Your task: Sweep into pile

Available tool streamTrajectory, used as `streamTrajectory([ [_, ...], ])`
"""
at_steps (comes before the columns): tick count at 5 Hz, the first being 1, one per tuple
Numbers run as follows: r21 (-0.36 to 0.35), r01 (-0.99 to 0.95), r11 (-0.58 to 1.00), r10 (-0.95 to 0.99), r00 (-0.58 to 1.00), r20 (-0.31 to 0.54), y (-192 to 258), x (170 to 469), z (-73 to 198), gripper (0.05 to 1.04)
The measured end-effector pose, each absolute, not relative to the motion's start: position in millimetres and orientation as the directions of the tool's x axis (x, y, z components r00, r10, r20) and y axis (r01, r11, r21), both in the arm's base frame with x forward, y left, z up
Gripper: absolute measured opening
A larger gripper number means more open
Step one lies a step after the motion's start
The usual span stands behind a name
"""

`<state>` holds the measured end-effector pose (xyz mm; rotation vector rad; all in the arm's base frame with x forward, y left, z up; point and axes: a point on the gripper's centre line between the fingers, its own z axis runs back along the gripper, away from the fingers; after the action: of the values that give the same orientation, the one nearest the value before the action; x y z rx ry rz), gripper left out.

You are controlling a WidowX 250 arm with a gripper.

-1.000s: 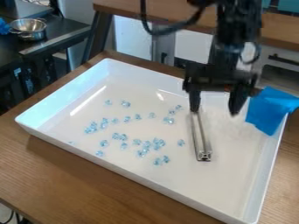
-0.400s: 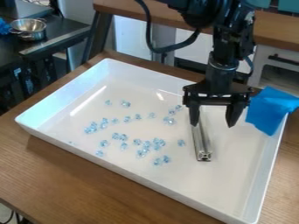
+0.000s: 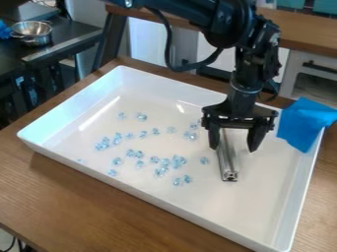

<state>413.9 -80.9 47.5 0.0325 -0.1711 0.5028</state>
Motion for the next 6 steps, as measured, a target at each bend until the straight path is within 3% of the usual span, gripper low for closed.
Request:
streamTrajectory([
  [2, -0.013, -0.468, 0.884, 0.464, 0.873, 0.152, -74.7, 407.5, 36.9, 0.400],
  [6, -0.090, -0.503, 0.860, 0.509, 0.857, 0.075, -25.3, 393.0, 36.3, 0.381],
])
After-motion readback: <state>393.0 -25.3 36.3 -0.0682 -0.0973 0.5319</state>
